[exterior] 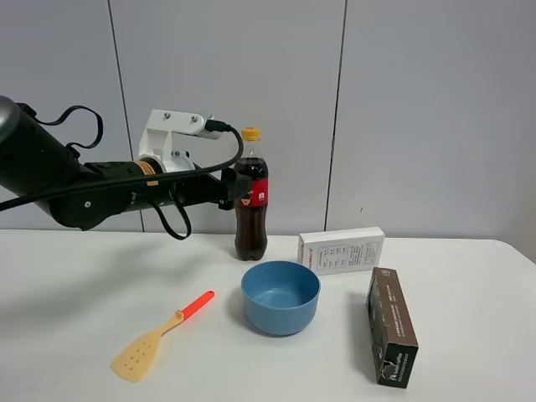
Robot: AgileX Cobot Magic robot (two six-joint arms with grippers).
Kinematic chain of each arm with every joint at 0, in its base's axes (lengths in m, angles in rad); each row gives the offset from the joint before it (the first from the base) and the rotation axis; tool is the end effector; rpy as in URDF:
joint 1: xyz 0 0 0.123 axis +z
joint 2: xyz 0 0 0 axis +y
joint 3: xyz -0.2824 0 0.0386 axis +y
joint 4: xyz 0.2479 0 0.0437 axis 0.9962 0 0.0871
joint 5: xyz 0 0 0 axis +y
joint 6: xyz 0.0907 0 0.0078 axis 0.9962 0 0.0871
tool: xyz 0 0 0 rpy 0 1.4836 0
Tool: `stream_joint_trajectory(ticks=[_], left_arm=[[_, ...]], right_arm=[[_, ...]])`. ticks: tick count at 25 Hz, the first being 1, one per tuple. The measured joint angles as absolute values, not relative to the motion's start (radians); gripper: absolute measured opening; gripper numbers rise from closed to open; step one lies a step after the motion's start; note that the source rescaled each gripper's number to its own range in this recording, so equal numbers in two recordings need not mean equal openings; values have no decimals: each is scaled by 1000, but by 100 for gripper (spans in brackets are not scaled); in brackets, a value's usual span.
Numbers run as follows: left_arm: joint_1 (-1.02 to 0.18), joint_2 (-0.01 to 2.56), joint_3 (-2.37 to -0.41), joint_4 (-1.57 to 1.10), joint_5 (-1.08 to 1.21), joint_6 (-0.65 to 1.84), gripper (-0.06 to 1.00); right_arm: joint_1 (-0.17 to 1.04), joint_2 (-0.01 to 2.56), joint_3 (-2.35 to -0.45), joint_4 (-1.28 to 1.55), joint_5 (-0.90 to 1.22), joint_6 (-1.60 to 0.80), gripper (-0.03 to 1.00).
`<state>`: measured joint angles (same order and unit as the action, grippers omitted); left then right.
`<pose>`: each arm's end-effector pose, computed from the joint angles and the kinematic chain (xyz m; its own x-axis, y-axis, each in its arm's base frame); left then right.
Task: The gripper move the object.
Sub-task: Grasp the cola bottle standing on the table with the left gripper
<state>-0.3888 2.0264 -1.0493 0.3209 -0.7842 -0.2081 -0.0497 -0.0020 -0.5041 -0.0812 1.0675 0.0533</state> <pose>0.3826 -0.1786 0.1668 -0.1085 0.0687 -0.9917 0.5766 0.8170 -0.0065 -0.0064 -0.0062 0.2780 -0.4532 0.0366 -0.8907 0.1191 0.9927 -0.0198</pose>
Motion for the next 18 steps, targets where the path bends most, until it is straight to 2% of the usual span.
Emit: stream_joint_trajectory(ticks=[18], left_arm=[[-396, 2166, -1234, 326, -721, -215, 100]], right_arm=[[-50, -2, -504, -81, 1066, 53, 100]])
